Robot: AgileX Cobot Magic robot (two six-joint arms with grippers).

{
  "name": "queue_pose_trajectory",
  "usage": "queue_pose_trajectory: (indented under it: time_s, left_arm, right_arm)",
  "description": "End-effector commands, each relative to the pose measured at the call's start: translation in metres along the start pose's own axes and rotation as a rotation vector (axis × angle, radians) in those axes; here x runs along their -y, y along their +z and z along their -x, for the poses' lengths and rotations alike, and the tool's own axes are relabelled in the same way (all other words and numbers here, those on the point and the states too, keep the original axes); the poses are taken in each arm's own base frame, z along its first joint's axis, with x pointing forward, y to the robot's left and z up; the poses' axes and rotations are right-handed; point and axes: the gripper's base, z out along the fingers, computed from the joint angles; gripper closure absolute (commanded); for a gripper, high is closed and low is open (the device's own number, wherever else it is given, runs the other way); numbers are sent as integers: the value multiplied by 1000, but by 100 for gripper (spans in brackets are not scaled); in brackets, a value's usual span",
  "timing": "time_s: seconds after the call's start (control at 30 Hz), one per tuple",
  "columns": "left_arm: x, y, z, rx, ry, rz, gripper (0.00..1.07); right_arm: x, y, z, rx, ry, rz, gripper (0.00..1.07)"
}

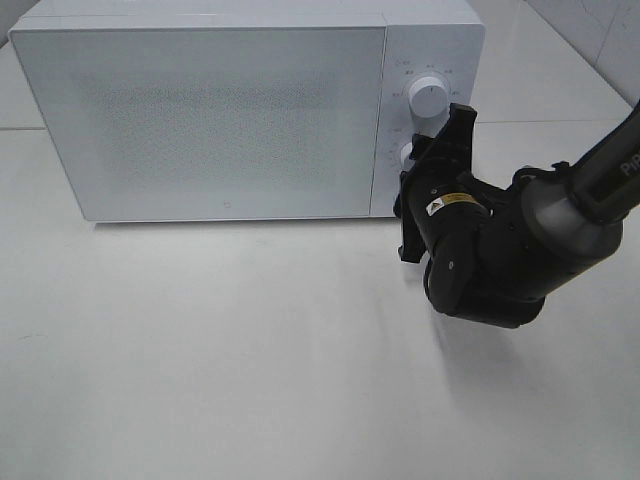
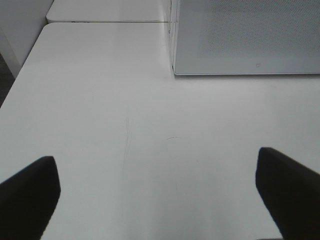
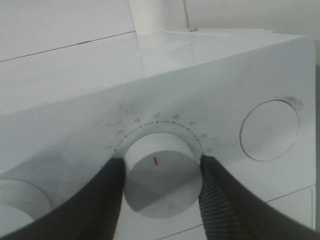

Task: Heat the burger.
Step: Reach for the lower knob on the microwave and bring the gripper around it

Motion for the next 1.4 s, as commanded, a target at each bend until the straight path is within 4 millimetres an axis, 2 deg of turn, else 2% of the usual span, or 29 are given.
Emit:
queue_pose_trajectory:
  time_s: [0.03, 0.17, 0.2, 0.23, 0.5, 0.73, 0.9, 1.0, 1.07, 1.17, 1.23, 1.33, 1.4]
  left_arm:
    - [0, -2, -1, 24, -1, -2, 7]
    - [0, -2, -1, 24, -1, -2, 7]
    - [0, -2, -1, 24, -1, -2, 7]
    - [0, -2, -1, 24, -1, -2, 7]
    - [0, -2, -1, 24, -1, -2, 7]
    - [0, -2, -1, 24, -1, -2, 7]
    - [0, -2, -1, 24, -1, -2, 7]
    - [0, -2, -1, 24, -1, -2, 7]
    - [0, -2, -1, 24, -1, -2, 7]
    - [0, -2, -1, 24, -1, -2, 7]
    - [0, -2, -1, 24, -1, -2, 7]
    - [0, -2, -1, 24, -1, -2, 7]
    - [0, -2, -1, 24, -1, -2, 7]
  right_arm:
    - [-34, 12, 2, 34, 15, 242, 73]
    - [-43, 10, 2, 57, -31, 256, 63]
    - [-43, 10, 2, 57, -31, 256, 63]
    - [-43, 10, 2, 56, -39, 257, 58]
    - [-42, 9, 0, 49, -106, 250, 42]
    - [-38, 2, 5, 35, -159, 215, 41]
    - [-32, -16, 3, -8, -202, 155, 41]
    - [-30, -19, 1, -24, -209, 136, 41]
    - [-28, -28, 5, -63, -278, 73, 41]
    - [-28, -31, 5, -75, -294, 58, 41]
    - [-29, -43, 8, -138, -380, -4, 41]
    - [-29, -47, 9, -156, -411, -24, 41]
    - [-26, -57, 12, -216, -513, -86, 41]
